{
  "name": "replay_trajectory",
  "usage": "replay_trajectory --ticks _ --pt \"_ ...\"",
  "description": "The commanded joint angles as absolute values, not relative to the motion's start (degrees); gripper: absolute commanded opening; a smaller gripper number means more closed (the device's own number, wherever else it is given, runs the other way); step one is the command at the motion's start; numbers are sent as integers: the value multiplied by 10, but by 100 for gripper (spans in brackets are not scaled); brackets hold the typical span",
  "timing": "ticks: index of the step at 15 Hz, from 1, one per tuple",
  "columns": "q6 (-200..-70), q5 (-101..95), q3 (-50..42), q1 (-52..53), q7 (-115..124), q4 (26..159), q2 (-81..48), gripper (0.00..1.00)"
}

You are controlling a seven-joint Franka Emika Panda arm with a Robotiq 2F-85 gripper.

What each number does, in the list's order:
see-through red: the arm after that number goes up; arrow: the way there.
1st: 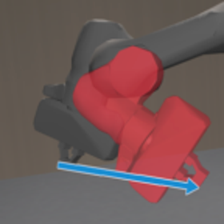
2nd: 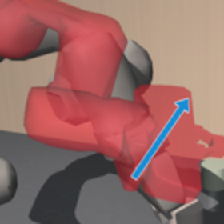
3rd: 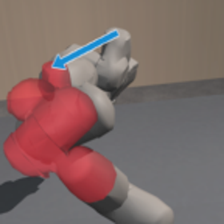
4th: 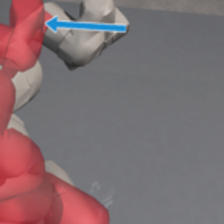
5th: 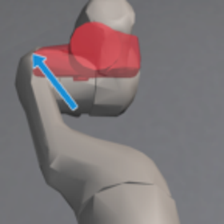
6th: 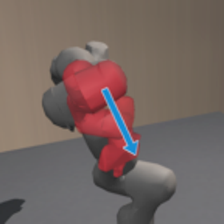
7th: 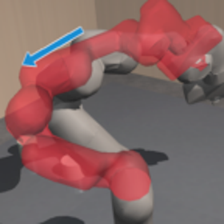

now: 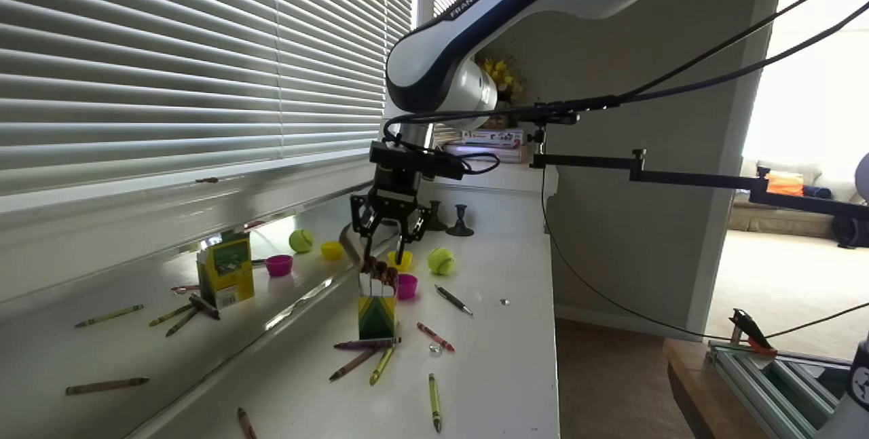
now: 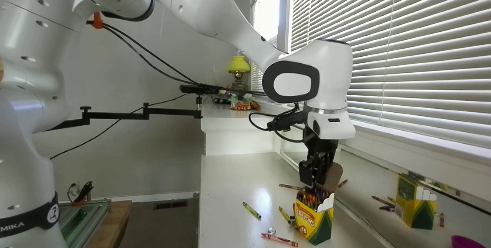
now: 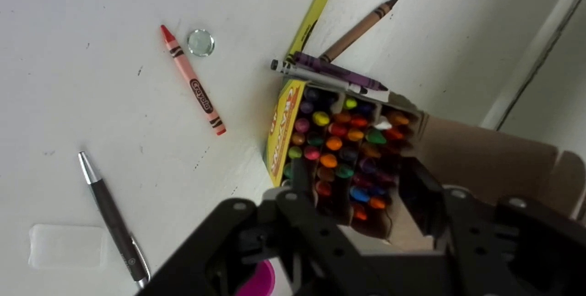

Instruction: Remove one orange crayon from the box.

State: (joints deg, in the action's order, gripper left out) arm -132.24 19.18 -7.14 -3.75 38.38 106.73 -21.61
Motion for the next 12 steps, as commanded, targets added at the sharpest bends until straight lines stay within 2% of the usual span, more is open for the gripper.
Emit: replay_trajectory --ticks 1,2,3,7,8,9,12 --pt "-1314 181 -74 -31 406 1076 -211 73" --pt "-1315 181 -73 -30 405 1079 -210 69" --pt "-1315 181 -74 -30 405 1080 -210 69" --pt "-1314 182 -74 -30 404 1084 -208 41" --pt "-1314 182 -74 -31 404 1084 -208 40" --pt "-1314 183 -74 -31 404 1084 -208 34" --pt "-1313 187 -72 -33 401 1081 -208 33"
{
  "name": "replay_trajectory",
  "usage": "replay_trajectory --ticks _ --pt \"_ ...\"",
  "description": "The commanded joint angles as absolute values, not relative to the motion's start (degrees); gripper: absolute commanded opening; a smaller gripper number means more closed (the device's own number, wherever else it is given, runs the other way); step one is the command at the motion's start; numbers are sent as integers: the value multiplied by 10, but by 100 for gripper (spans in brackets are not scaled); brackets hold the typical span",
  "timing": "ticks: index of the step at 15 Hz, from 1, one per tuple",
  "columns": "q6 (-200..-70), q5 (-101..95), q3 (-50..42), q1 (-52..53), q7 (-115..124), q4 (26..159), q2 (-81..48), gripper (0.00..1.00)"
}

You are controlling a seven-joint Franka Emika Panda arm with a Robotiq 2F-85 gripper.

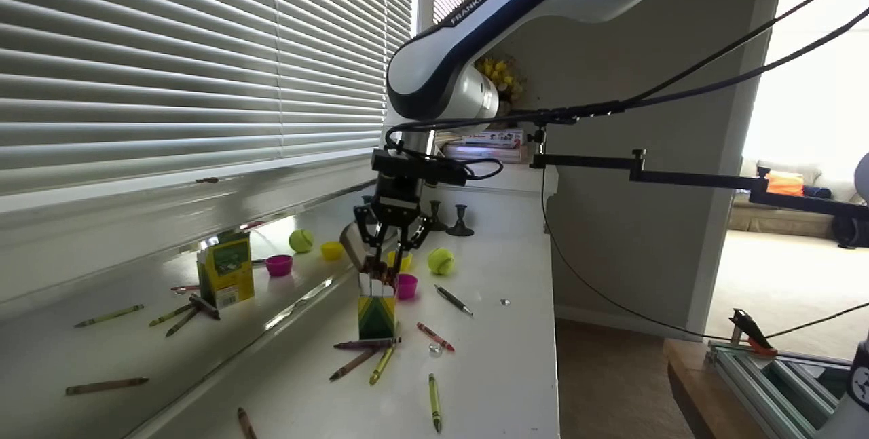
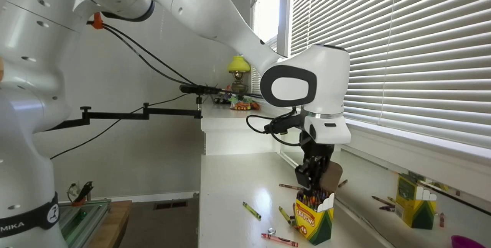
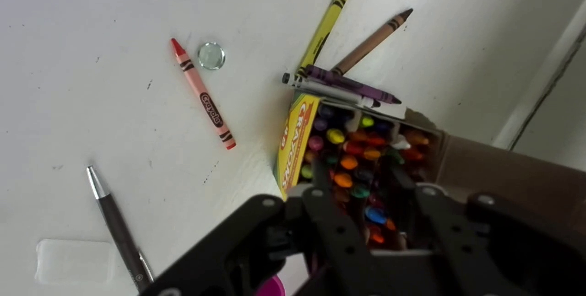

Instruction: Remove one orange crayon from the box.

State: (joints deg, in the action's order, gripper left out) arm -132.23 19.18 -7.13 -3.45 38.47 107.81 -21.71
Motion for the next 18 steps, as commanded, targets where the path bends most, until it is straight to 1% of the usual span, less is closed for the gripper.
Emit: replay_trajectory --ticks 1,4,5,6,7,8,12,14,15,16,18 --pt "-1312 187 -72 -33 401 1081 -209 35" --pt "-1311 185 -73 -32 401 1082 -208 32" --pt "-1309 185 -73 -33 400 1082 -209 27" --pt "-1309 186 -72 -33 400 1082 -209 25" --pt "-1310 187 -72 -33 400 1081 -210 20" --pt "-1309 186 -72 -33 400 1081 -210 23" --pt "-1310 186 -73 -33 400 1080 -213 21" --pt "-1307 193 -70 -37 395 1076 -217 25" --pt "-1312 197 -69 -38 392 1077 -218 24" --pt "-1307 200 -69 -39 393 1072 -222 27" --pt "-1306 201 -68 -40 393 1070 -226 24"
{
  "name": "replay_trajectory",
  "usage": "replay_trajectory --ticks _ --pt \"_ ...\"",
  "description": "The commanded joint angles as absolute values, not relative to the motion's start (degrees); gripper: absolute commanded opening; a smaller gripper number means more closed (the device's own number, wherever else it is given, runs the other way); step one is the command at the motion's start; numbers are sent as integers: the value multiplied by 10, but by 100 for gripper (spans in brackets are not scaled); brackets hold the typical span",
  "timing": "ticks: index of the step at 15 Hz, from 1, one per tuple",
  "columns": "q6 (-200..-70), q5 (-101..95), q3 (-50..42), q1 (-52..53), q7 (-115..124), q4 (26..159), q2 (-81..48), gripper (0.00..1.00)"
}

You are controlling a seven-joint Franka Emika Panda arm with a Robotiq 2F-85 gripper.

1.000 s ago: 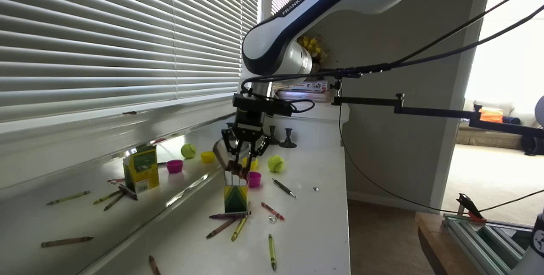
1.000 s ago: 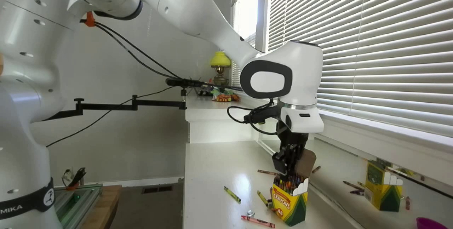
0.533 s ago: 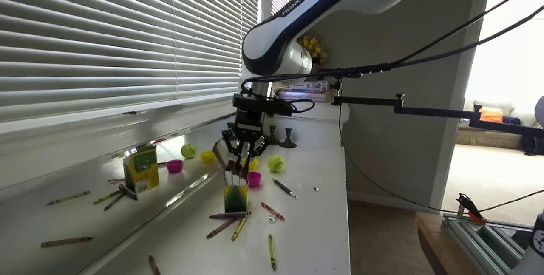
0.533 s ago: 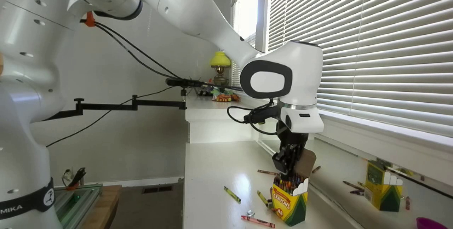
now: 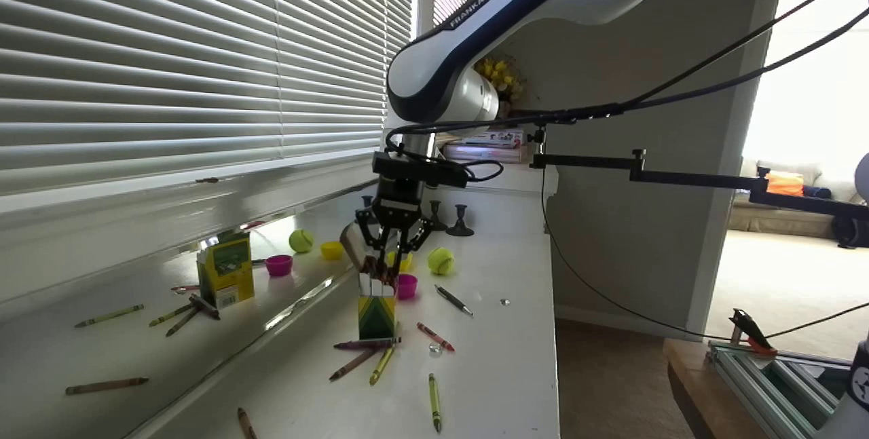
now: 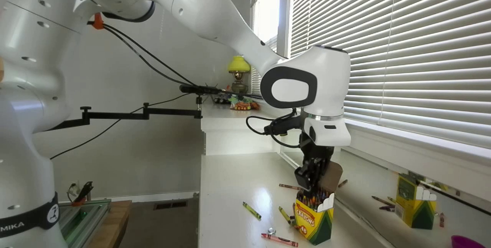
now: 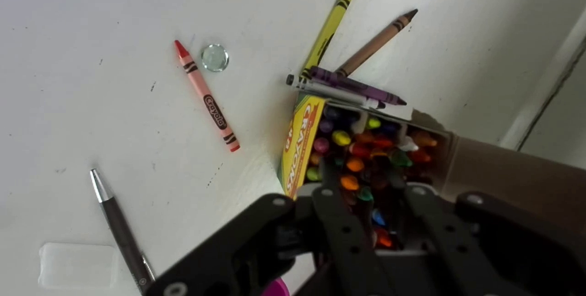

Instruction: Remove one orange crayon from the box.

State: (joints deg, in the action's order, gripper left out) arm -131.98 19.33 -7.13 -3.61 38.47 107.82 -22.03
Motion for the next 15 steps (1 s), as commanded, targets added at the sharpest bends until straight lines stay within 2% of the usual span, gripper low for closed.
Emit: replay_trajectory --ticks 1,2,3,6,9,12,15 --pt "-1306 202 -68 -41 391 1069 -228 20" --pt "-1305 202 -67 -41 391 1068 -229 20" --pt "-1304 202 -67 -40 391 1068 -230 13" --pt "-1307 202 -67 -41 388 1067 -231 4" --pt "-1302 199 -68 -41 389 1063 -234 7" --pt "-1303 198 -69 -41 391 1061 -236 15" --pt "-1301 202 -67 -42 391 1058 -237 4"
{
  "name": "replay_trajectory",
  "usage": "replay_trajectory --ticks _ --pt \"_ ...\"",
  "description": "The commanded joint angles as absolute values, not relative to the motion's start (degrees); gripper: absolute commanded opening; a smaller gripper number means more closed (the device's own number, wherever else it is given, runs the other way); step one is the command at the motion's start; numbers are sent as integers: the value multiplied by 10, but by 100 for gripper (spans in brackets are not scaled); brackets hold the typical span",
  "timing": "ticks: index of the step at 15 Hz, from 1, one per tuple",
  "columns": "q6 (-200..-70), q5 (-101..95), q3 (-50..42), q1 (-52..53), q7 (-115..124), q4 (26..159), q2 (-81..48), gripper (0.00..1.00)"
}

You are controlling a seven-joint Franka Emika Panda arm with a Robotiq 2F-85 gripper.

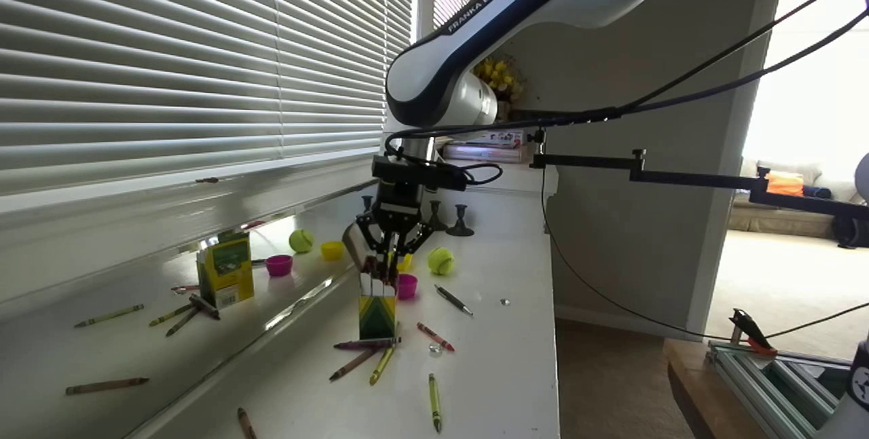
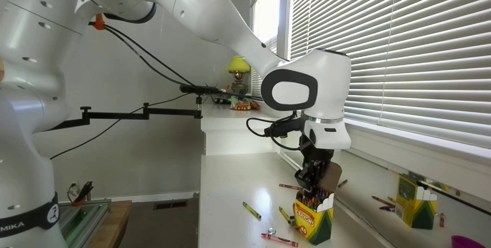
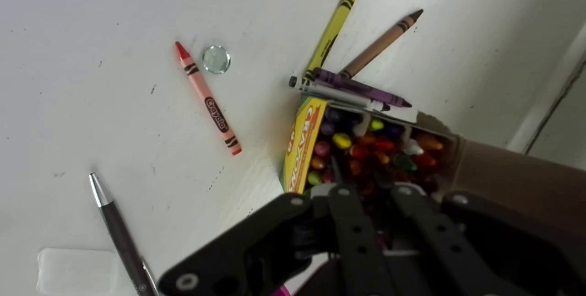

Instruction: Remove one orange crayon from the box.

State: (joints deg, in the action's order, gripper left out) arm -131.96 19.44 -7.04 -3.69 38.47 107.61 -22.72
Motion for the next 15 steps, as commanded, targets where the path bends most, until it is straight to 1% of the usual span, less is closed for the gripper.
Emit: replay_trajectory --ticks 1,8,15 --pt "-1299 203 -67 -43 389 1056 -237 1" --pt "-1291 208 -65 -43 390 1055 -229 1" --pt "-1270 215 -65 -44 389 1054 -183 1"
